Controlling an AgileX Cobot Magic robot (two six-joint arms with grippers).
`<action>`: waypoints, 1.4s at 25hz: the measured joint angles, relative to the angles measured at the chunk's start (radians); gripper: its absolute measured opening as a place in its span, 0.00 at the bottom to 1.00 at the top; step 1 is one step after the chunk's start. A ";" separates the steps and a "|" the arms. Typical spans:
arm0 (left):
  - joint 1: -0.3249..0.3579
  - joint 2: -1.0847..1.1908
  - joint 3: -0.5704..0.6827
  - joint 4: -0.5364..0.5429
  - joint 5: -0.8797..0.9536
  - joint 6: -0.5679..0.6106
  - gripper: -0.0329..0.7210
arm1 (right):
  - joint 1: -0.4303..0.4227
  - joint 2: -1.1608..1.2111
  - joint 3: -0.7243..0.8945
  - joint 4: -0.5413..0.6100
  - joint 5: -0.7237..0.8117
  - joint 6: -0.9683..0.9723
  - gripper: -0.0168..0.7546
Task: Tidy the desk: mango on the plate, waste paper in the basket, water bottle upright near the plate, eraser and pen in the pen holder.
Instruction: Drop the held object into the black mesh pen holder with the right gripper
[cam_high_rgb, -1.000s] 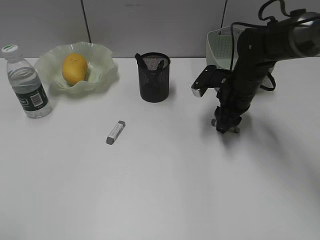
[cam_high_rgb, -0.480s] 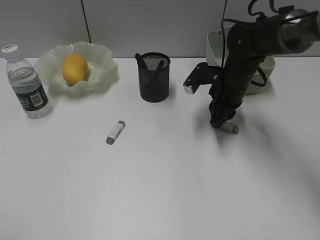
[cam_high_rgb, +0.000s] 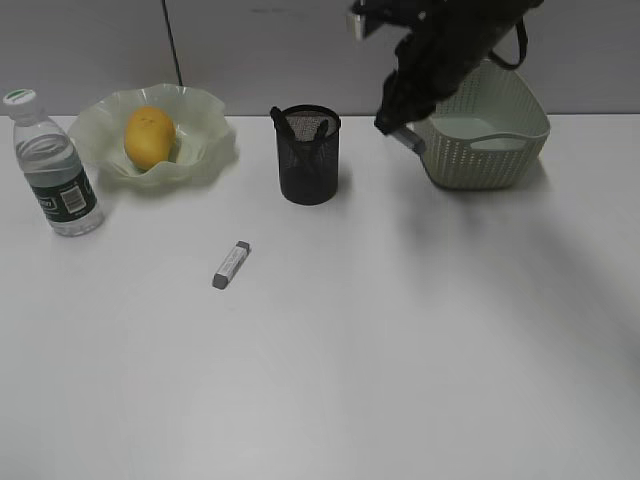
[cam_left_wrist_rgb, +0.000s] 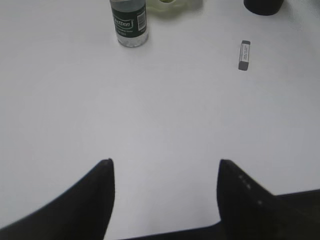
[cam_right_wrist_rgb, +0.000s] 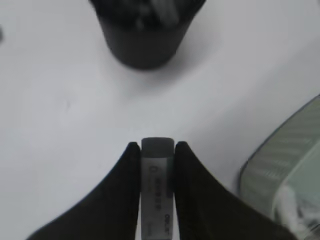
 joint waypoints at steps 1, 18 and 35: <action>0.000 0.000 0.000 0.000 0.000 0.000 0.69 | 0.000 -0.012 -0.027 0.027 -0.015 0.001 0.24; 0.000 0.000 0.000 0.000 0.000 0.000 0.69 | 0.035 0.017 -0.149 0.411 -0.290 -0.038 0.24; 0.000 0.000 0.000 0.000 0.000 0.000 0.69 | 0.086 0.193 -0.149 0.386 -0.411 -0.056 0.25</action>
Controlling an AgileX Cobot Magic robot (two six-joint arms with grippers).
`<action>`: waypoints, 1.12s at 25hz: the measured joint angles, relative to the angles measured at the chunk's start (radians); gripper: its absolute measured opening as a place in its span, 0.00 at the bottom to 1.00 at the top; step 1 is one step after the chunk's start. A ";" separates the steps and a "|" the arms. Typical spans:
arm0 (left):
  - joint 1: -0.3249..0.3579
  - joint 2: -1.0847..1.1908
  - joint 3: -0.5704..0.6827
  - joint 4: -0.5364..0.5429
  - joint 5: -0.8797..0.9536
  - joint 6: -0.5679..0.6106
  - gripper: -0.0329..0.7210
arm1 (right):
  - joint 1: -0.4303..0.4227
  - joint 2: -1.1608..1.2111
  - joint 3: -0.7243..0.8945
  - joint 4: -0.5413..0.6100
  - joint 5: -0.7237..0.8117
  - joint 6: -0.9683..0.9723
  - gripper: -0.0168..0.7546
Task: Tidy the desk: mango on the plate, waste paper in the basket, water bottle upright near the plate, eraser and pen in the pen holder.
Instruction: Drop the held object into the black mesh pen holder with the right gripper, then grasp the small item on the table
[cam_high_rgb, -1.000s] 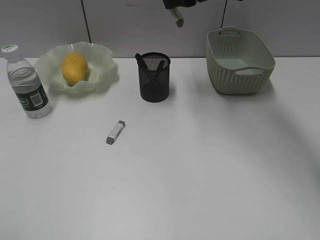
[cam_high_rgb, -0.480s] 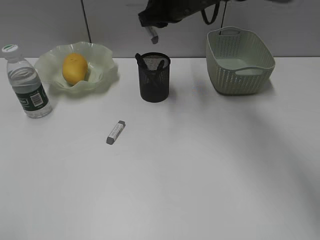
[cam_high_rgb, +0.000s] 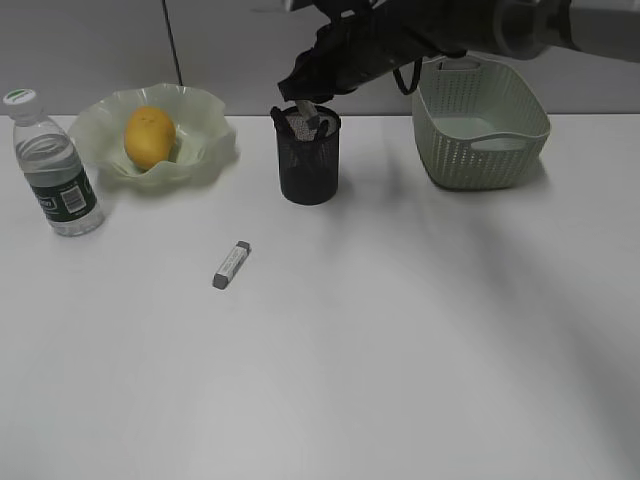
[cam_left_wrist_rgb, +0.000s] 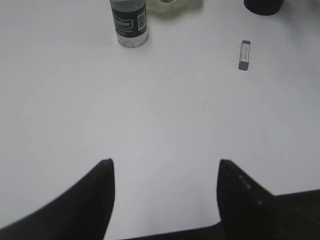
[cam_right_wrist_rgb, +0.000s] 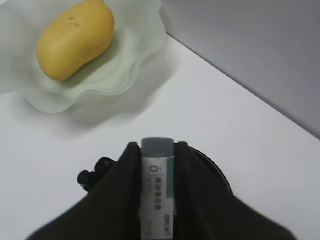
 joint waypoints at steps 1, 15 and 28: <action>0.000 0.000 0.000 0.000 0.000 0.000 0.69 | 0.000 0.001 0.000 0.000 -0.002 0.000 0.26; 0.000 0.000 0.000 0.000 0.000 0.000 0.69 | 0.000 -0.033 0.000 -0.100 0.175 0.026 0.61; 0.000 0.000 0.000 0.000 0.000 0.000 0.69 | -0.007 -0.326 0.000 -0.427 0.577 0.329 0.58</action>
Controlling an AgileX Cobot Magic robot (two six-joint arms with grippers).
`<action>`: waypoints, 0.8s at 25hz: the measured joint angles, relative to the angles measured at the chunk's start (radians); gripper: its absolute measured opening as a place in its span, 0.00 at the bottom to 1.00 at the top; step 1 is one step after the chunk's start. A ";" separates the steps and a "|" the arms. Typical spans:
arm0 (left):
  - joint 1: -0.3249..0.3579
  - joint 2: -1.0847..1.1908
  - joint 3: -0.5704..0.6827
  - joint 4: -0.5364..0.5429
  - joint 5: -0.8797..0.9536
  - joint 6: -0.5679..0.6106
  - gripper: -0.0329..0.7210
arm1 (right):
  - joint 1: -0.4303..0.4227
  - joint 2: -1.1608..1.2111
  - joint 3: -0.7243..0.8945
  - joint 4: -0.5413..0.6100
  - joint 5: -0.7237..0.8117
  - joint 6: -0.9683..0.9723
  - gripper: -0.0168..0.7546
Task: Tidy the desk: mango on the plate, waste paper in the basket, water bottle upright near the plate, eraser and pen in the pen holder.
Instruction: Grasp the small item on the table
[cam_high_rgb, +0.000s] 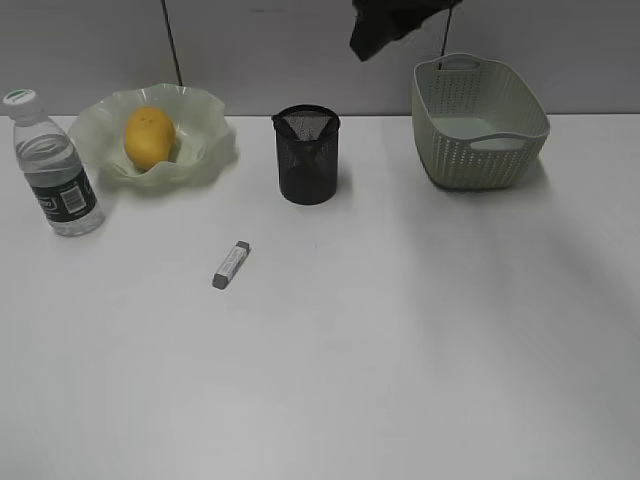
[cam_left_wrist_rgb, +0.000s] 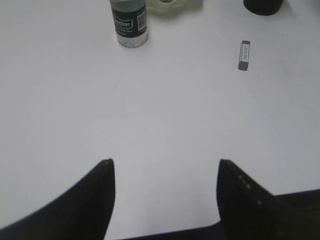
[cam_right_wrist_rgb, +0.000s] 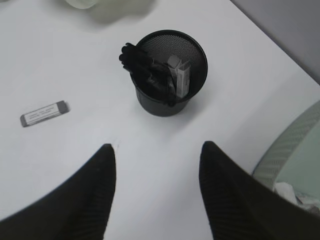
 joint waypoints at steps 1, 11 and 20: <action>0.000 0.000 0.000 0.000 0.000 0.000 0.69 | 0.000 -0.022 0.000 -0.009 0.026 0.016 0.58; 0.000 0.000 0.000 0.000 0.000 0.000 0.69 | -0.033 -0.205 0.103 -0.090 0.215 0.226 0.58; 0.000 0.000 0.000 0.000 0.000 0.000 0.68 | -0.191 -0.494 0.608 -0.096 0.101 0.278 0.62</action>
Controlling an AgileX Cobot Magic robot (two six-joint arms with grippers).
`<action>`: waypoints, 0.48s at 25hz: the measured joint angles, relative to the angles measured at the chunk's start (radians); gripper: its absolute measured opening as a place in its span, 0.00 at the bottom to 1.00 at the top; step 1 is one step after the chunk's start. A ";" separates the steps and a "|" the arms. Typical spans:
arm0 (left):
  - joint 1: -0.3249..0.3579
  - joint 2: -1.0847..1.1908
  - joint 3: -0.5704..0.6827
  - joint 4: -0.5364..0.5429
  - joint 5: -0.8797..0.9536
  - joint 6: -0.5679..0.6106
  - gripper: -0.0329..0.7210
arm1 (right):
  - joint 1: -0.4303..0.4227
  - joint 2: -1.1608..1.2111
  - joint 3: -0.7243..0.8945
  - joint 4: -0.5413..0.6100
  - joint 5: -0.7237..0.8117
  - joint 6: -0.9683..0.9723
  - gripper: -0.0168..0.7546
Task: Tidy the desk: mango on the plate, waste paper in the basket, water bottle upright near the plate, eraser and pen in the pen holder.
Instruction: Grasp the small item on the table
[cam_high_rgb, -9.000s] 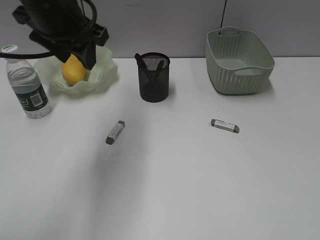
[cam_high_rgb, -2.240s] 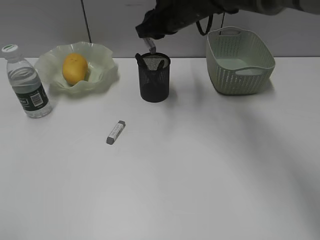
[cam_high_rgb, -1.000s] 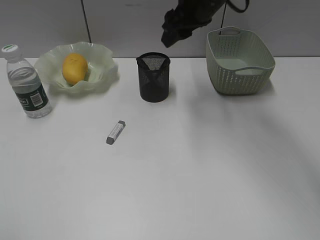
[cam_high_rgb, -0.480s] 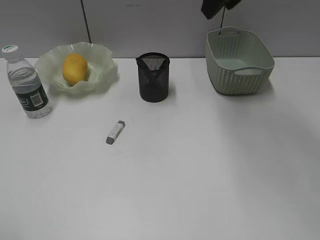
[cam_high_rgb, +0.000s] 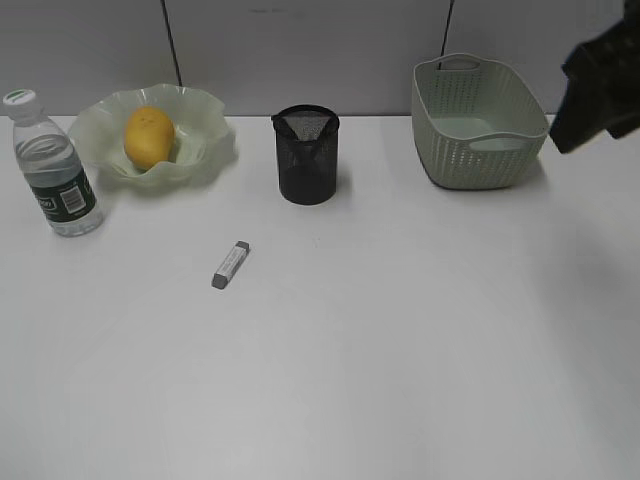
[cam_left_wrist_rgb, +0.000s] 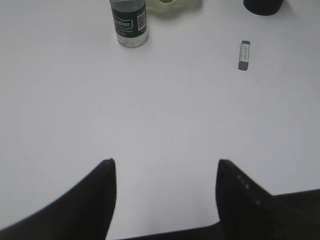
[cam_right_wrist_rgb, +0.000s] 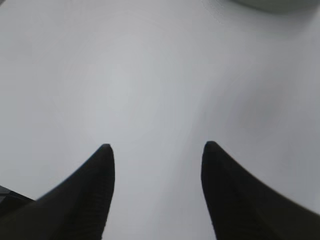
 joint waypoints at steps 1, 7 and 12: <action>0.000 0.000 0.000 0.000 0.000 0.000 0.67 | -0.005 -0.038 0.046 -0.003 -0.020 0.007 0.65; 0.000 0.000 0.000 0.000 0.000 0.000 0.67 | -0.010 -0.222 0.293 -0.015 -0.071 0.042 0.76; 0.000 0.000 0.000 0.000 0.000 0.000 0.67 | -0.010 -0.410 0.431 -0.019 -0.099 0.068 0.76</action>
